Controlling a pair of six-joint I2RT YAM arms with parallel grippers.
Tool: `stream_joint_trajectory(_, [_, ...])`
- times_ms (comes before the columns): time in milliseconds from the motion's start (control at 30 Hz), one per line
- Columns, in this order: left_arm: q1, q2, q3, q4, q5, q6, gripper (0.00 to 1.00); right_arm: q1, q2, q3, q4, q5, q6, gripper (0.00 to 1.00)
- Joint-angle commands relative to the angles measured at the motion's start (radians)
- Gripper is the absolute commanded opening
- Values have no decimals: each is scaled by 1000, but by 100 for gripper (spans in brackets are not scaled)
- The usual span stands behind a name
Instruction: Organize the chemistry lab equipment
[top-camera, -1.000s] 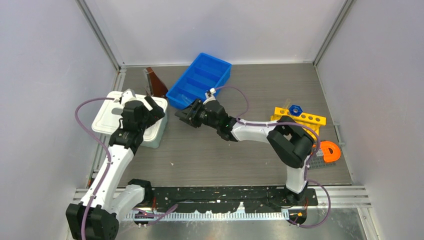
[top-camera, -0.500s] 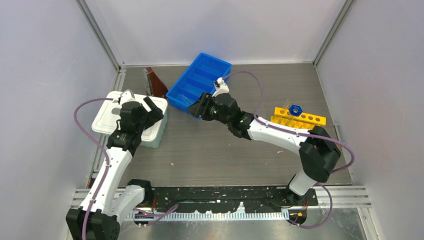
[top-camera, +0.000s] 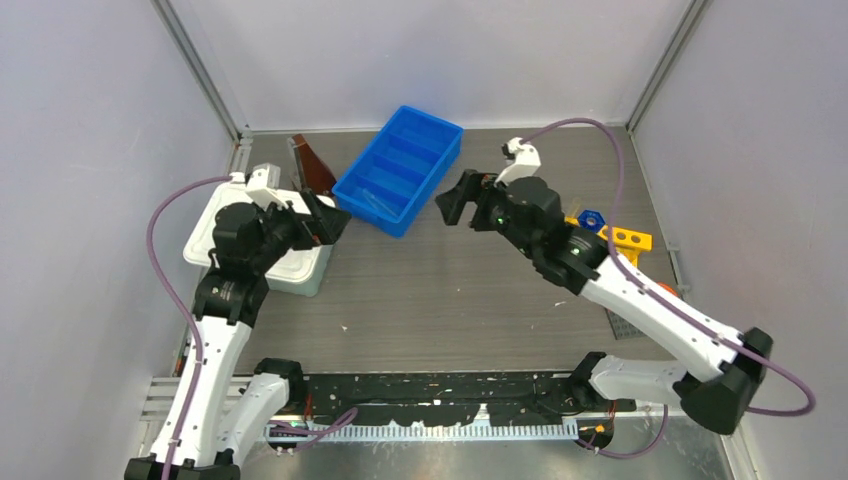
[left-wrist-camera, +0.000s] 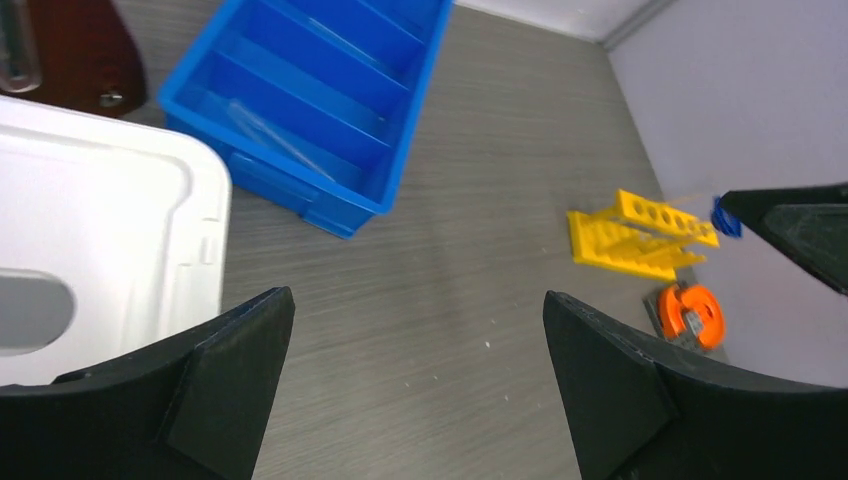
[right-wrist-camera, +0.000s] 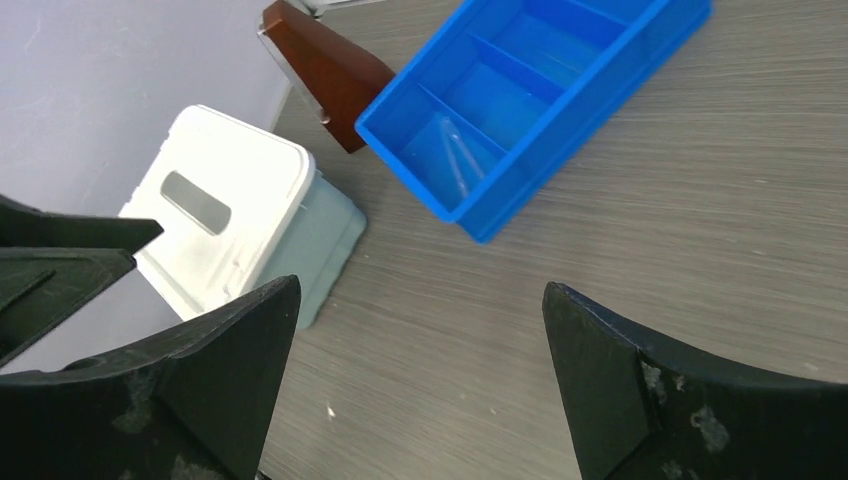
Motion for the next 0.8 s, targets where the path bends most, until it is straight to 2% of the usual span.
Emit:
stream_joint_trajectory(0, [4, -12, 18, 85, 233, 28, 100, 6, -137, 41, -223, 113, -104, 99])
stream_joint_trajectory(300, [-21, -73, -130, 310, 405, -31, 100, 6, -430, 21, -447, 287, -39, 100])
stream_joint_trajectory(467, [-48, -107, -207, 372, 402, 21, 100, 7, -564, -23, -496, 325, -14, 99])
stream_joint_trajectory(767, [-58, -147, -239, 381, 388, 40, 100, 6, -618, -94, -515, 322, -6, 99])
